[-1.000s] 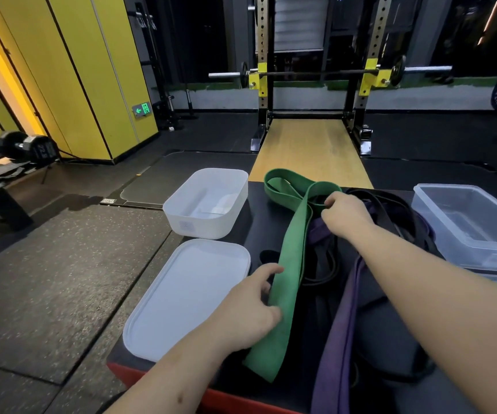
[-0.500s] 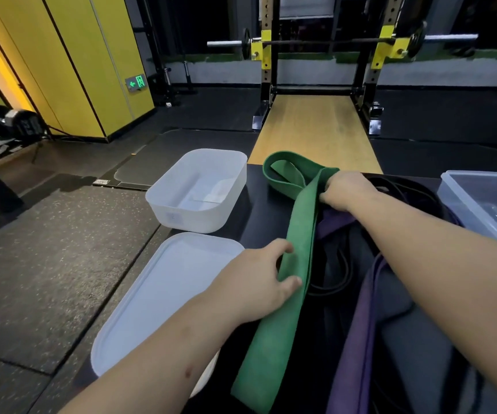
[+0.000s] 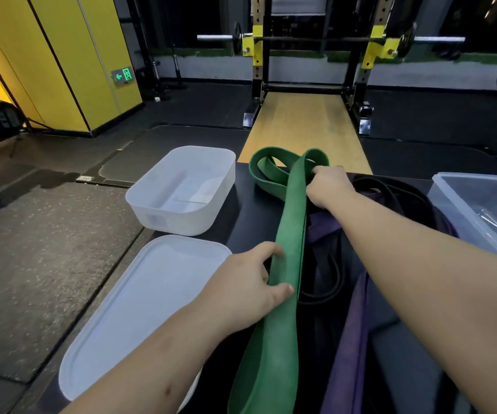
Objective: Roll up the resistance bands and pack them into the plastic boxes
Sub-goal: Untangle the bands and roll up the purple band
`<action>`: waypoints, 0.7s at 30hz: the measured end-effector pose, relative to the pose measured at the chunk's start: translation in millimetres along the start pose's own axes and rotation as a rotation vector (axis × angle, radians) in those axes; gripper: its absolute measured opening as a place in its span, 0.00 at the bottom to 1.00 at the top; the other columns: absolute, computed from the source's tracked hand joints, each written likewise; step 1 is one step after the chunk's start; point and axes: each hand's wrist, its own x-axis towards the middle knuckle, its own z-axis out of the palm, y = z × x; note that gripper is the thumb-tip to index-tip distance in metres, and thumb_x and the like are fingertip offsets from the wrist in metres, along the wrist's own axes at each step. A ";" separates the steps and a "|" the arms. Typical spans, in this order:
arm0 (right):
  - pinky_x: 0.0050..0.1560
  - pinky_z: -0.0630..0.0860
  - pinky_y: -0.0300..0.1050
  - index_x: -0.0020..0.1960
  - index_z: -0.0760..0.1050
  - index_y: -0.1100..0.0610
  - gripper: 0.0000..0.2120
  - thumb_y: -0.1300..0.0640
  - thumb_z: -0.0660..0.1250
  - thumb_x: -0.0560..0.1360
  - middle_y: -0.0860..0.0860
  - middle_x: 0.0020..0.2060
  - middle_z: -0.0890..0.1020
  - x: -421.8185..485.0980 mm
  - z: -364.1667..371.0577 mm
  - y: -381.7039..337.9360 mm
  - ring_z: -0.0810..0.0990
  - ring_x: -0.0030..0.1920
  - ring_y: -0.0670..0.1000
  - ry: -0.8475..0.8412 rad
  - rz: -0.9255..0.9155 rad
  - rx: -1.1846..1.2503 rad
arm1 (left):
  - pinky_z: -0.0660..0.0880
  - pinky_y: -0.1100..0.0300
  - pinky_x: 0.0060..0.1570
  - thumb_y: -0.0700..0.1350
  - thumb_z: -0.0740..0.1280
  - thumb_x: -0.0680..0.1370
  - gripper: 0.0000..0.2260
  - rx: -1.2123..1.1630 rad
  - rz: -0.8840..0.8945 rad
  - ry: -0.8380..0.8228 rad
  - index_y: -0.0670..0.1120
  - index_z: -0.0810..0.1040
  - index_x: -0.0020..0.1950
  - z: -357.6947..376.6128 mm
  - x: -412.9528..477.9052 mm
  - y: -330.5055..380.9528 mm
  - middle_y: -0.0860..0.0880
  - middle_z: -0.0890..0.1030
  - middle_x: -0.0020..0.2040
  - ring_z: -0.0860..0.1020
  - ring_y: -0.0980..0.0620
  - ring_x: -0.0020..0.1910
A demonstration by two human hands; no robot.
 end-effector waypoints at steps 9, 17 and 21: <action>0.32 0.75 0.40 0.50 0.77 0.56 0.10 0.59 0.57 0.81 0.53 0.39 0.79 0.1 6.3 -14.5 0.76 0.34 0.52 -0.258 0.220 0.924 | 0.75 0.61 0.37 0.56 0.73 0.74 0.20 -0.058 -0.019 -0.010 0.64 0.72 0.64 3.2 -2.0 -2.9 0.54 0.76 0.34 0.74 0.60 0.33; 0.67 0.73 0.51 0.80 0.62 0.53 0.28 0.60 0.60 0.80 0.54 0.71 0.73 32.6 -8.8 -26.6 0.73 0.69 0.57 -0.139 0.046 0.991 | 0.75 0.61 0.38 0.58 0.73 0.74 0.20 -0.036 -0.014 -0.020 0.65 0.70 0.62 4.6 3.6 -8.7 0.52 0.79 0.41 0.77 0.56 0.38; 0.64 0.79 0.49 0.50 0.74 0.57 0.05 0.58 0.61 0.83 0.54 0.48 0.81 27.0 1.6 -17.0 0.81 0.51 0.51 -0.212 0.118 0.788 | 0.74 0.65 0.35 0.58 0.73 0.73 0.20 -0.067 -0.027 0.005 0.64 0.71 0.62 6.6 5.8 -8.1 0.54 0.77 0.36 0.76 0.59 0.35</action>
